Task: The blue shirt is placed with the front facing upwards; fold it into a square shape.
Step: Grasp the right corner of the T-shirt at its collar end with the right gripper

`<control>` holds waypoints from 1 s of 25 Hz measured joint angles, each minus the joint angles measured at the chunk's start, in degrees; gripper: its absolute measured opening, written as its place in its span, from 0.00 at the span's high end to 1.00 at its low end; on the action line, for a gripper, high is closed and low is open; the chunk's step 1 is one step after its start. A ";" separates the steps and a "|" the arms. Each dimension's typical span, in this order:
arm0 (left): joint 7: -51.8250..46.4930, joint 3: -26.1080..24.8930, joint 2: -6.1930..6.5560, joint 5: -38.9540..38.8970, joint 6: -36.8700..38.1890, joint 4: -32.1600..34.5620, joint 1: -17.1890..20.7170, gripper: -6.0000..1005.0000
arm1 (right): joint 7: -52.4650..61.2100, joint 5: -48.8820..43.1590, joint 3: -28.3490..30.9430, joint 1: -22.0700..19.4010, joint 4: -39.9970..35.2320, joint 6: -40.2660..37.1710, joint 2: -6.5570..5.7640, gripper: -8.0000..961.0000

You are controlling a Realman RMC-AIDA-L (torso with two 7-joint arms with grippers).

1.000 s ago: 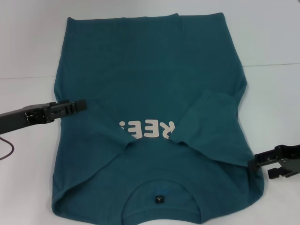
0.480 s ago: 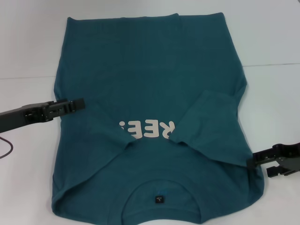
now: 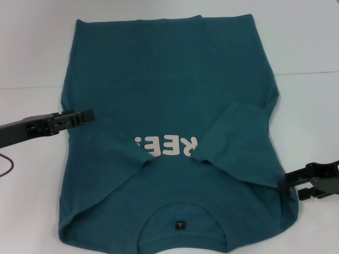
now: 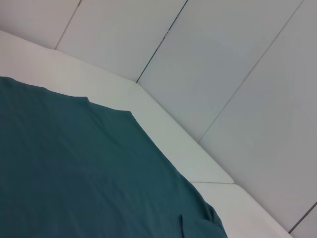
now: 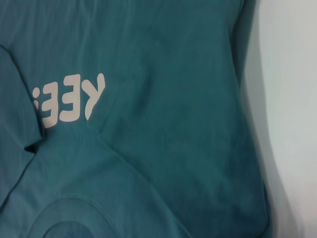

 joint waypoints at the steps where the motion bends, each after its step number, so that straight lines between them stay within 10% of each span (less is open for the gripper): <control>1: 0.00 -0.04 0.00 0.00 -0.02 0.00 -0.01 0.18 | 0.11 0.00 0.00 0.04 0.01 0.00 -0.01 0.22; 25: 0.00 -0.15 -0.15 0.00 -0.02 0.00 0.38 0.18 | 1.67 -0.02 -1.75 0.21 0.72 0.86 0.22 0.22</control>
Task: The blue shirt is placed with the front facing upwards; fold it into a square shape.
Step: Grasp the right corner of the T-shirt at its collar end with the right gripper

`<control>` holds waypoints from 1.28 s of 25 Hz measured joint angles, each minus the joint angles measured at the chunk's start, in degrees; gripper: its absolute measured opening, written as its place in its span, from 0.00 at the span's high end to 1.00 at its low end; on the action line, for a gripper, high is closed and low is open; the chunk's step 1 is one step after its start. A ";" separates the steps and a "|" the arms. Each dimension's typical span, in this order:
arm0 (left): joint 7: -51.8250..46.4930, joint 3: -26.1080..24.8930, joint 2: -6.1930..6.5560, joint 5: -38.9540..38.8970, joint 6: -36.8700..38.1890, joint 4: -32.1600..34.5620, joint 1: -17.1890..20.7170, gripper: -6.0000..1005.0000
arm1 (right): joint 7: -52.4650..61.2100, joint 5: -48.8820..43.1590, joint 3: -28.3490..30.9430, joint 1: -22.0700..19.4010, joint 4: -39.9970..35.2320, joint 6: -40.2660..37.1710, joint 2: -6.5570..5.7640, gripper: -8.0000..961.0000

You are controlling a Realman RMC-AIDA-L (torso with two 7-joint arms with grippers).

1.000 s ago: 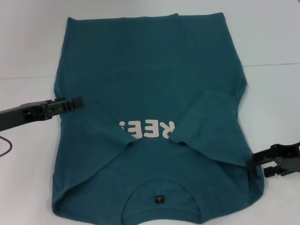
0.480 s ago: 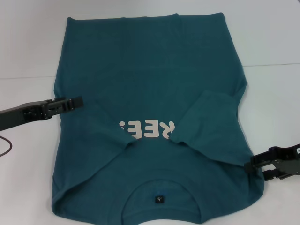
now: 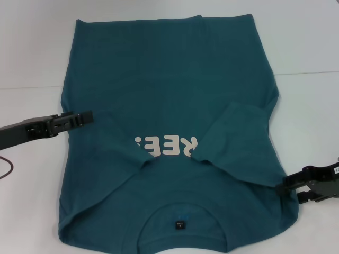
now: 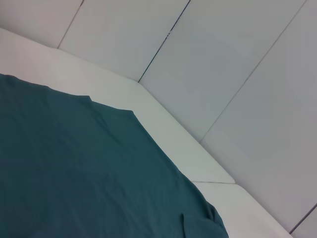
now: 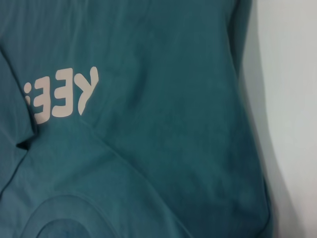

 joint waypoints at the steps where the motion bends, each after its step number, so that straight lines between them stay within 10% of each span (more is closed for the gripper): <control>1: 0.00 -0.01 0.00 0.00 0.00 0.00 0.04 0.18 | 0.11 -0.02 -0.14 -0.03 0.00 0.04 0.07 0.22; 12: 0.00 -0.81 0.05 0.00 0.00 0.02 0.32 0.18 | 0.51 -0.07 -1.05 -0.33 -0.50 0.09 0.46 0.61; 32: -0.31 -0.81 0.00 0.00 0.00 0.00 0.48 0.18 | -0.01 -0.07 -0.91 -3.27 -0.87 -0.50 -0.28 0.94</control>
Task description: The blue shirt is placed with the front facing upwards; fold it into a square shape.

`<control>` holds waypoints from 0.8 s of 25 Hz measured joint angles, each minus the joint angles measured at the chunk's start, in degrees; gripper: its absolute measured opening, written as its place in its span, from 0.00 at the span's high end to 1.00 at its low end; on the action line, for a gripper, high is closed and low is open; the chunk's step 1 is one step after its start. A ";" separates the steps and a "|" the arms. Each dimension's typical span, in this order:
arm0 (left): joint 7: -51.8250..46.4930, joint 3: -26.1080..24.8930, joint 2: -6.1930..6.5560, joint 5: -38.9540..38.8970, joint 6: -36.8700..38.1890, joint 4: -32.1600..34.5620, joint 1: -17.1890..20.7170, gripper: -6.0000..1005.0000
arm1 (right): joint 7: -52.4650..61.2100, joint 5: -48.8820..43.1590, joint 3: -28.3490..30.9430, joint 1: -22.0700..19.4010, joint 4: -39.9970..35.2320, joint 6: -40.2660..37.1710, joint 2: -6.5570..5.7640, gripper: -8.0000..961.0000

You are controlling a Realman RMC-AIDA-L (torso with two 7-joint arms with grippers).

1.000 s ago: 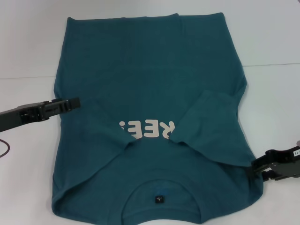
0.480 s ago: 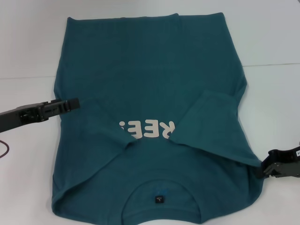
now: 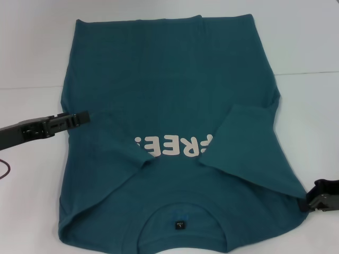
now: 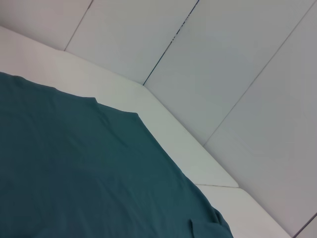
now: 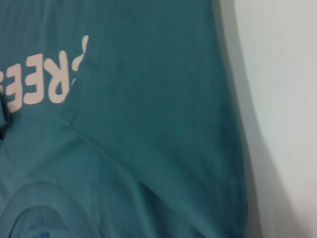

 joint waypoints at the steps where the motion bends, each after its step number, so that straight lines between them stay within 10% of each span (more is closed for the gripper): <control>1: -0.06 -0.04 -0.01 0.00 0.00 0.00 0.02 0.18 | -0.16 0.01 0.11 -0.22 -0.15 -0.03 -0.02 0.94; 20: -7.00 -1.47 0.05 0.59 -1.79 1.35 1.57 0.18 | -4.12 1.73 0.23 -0.76 -10.24 -5.15 2.13 0.94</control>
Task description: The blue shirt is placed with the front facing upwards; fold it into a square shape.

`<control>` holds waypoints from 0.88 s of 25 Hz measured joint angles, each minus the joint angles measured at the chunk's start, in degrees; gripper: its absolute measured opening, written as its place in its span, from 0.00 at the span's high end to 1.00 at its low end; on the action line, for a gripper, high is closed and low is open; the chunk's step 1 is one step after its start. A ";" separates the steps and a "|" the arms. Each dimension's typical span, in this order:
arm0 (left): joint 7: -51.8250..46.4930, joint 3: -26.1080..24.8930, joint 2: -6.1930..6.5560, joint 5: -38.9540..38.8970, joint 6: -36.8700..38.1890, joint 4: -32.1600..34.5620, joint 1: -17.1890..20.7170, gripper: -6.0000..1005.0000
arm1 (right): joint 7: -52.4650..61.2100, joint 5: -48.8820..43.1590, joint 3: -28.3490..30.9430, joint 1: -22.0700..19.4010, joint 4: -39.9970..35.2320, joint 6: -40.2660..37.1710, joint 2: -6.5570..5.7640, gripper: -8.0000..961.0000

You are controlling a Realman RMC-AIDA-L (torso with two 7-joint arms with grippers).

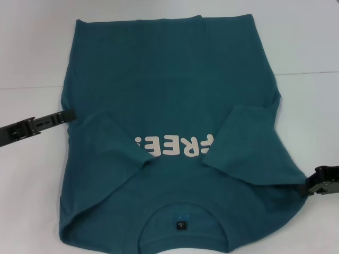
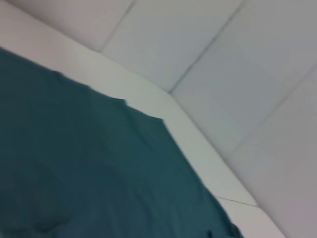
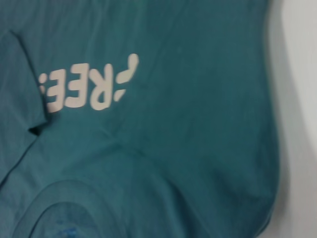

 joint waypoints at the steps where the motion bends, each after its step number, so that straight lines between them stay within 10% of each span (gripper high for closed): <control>1: -0.98 0.00 0.01 0.14 -0.28 0.52 0.37 0.18 | -0.35 0.27 -0.10 0.01 -0.06 -0.06 0.06 0.94; 22: -30.71 3.42 1.56 24.87 7.74 8.71 -1.48 0.18 | -4.64 1.27 -0.22 0.58 -3.04 -2.63 -0.05 0.94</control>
